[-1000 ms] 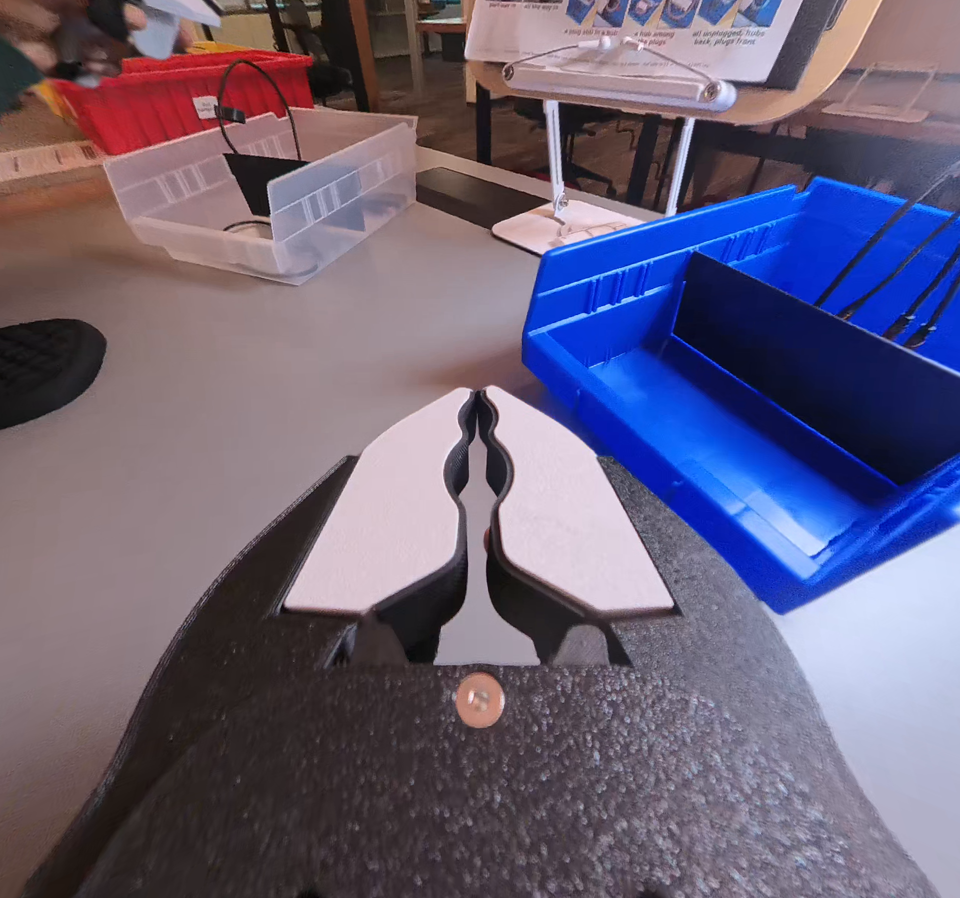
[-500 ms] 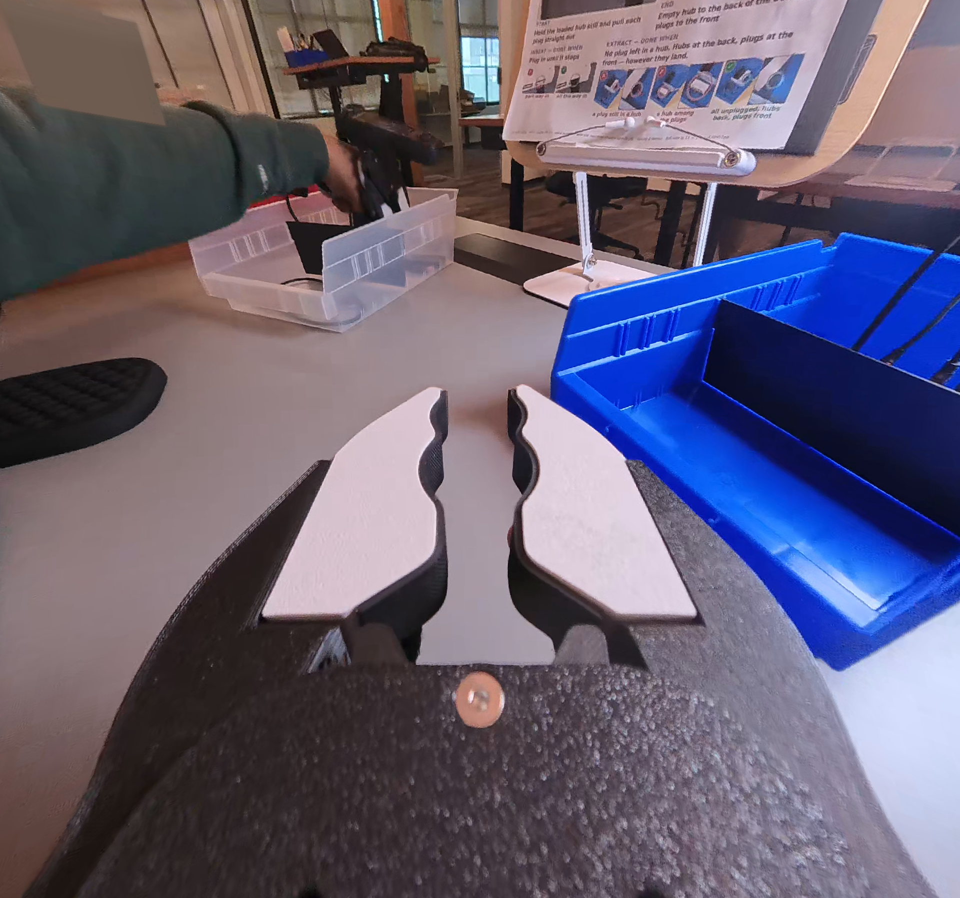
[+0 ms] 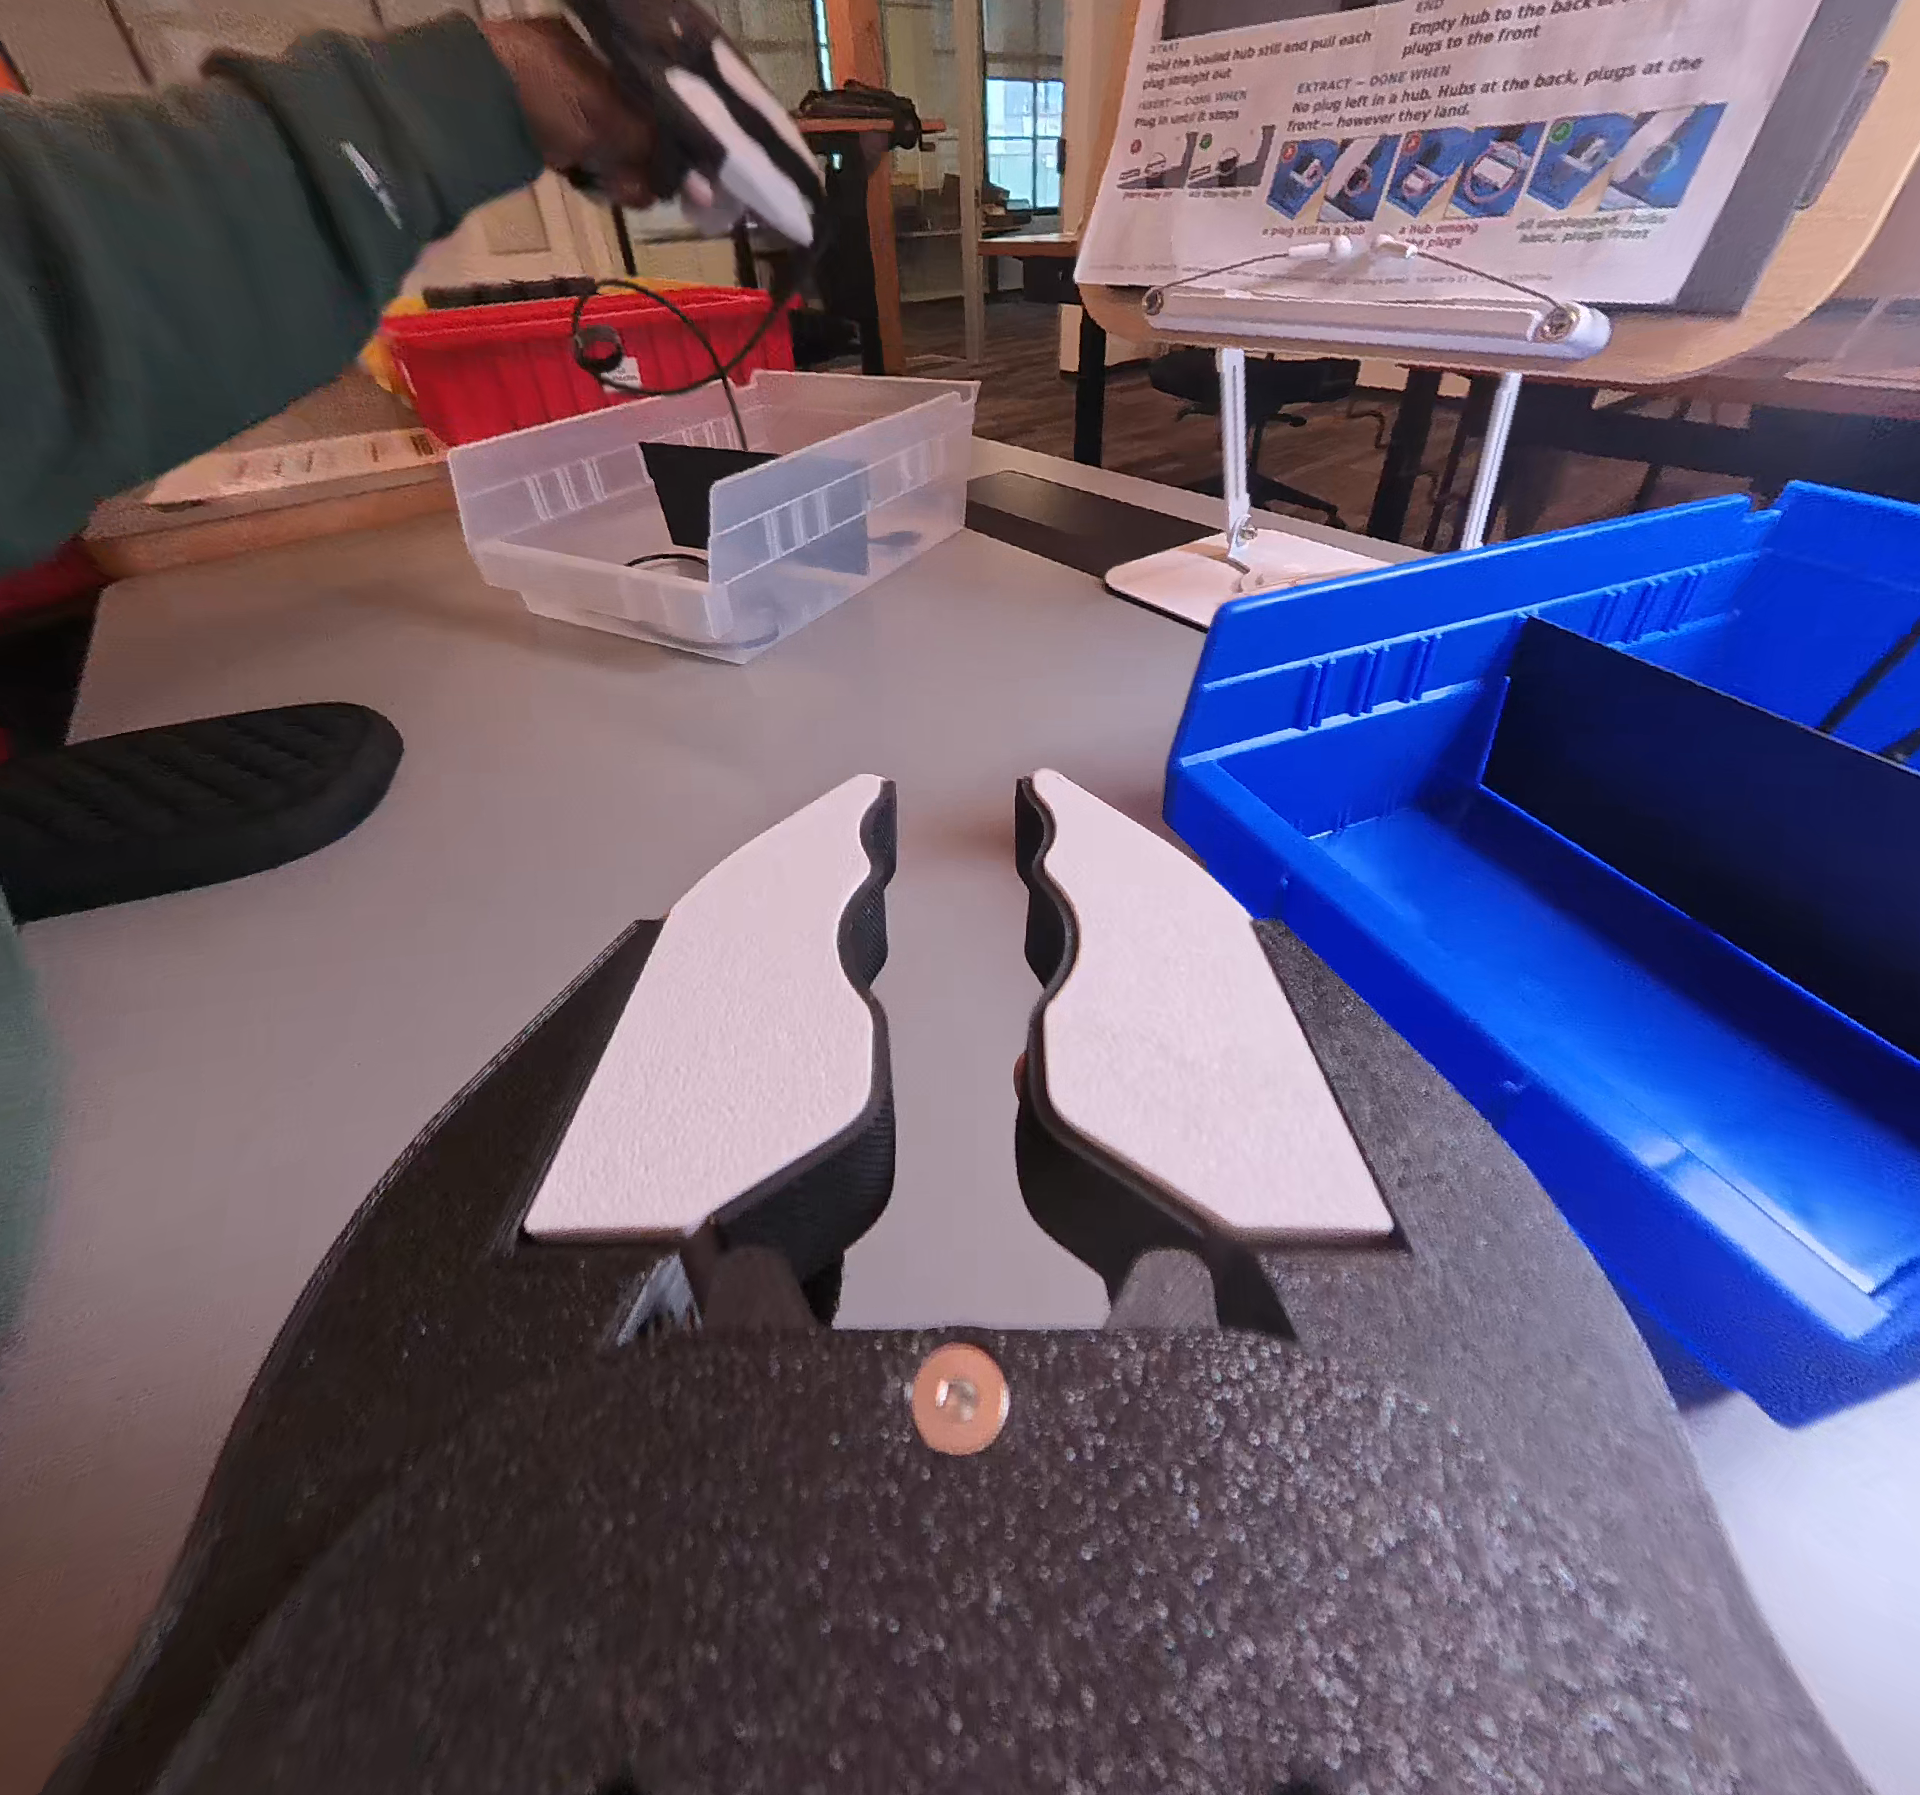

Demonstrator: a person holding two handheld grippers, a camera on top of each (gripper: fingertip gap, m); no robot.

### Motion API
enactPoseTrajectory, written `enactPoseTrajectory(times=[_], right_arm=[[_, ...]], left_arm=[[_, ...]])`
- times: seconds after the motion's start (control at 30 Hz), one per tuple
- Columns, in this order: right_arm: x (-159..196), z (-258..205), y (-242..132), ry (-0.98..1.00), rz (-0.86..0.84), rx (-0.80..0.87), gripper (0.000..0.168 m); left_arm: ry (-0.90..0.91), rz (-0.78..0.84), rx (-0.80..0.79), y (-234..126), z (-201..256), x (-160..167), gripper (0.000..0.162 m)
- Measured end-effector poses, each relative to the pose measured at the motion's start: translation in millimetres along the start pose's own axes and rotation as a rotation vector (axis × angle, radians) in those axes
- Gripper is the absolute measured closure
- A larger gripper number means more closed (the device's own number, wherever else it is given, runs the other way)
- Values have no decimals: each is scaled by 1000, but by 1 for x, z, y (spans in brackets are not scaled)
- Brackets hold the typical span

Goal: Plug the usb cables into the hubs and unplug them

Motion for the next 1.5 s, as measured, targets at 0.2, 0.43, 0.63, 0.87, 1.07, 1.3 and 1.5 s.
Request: enactPoseTrajectory(times=[0.2, 0.43, 0.63, 0.87, 1.07, 1.3, 1.5], right_arm=[[-23, -23, 15, -83, 26, -48, 145], [-106, -57, 30, -208, 141, 3, 135], [-144, -77, 41, -263, 172, 137, 122], [-133, -52, 11, -161, 193, 160, 157], [-125, -47, -27, 125, 319, -262, 157], [-155, -32, -78, -95, 562, -338, 157], [-198, 39, -110, -401, 360, 108, 157]], left_arm=[[41, 581, 242, -126, 103, -107, 130], [108, 677, 476, -134, 262, -139, 130], [71, 701, 615, -87, 381, -134, 130], [101, 751, 658, -72, 427, -139, 143], [178, 712, 677, -55, 423, -116, 131], [340, 468, 690, 0, 435, -43, 117], [378, 347, 634, 33, 428, 17, 118]])
Point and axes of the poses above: each gripper's, where its closed fingertips meet, y out along the fingers, x out of its underside, z = x × y across the jaws, the point moved 3 cm from there along -y, back along the fingers, and after that the axes turned 10 degrees about -y, right-handed, at the moved point
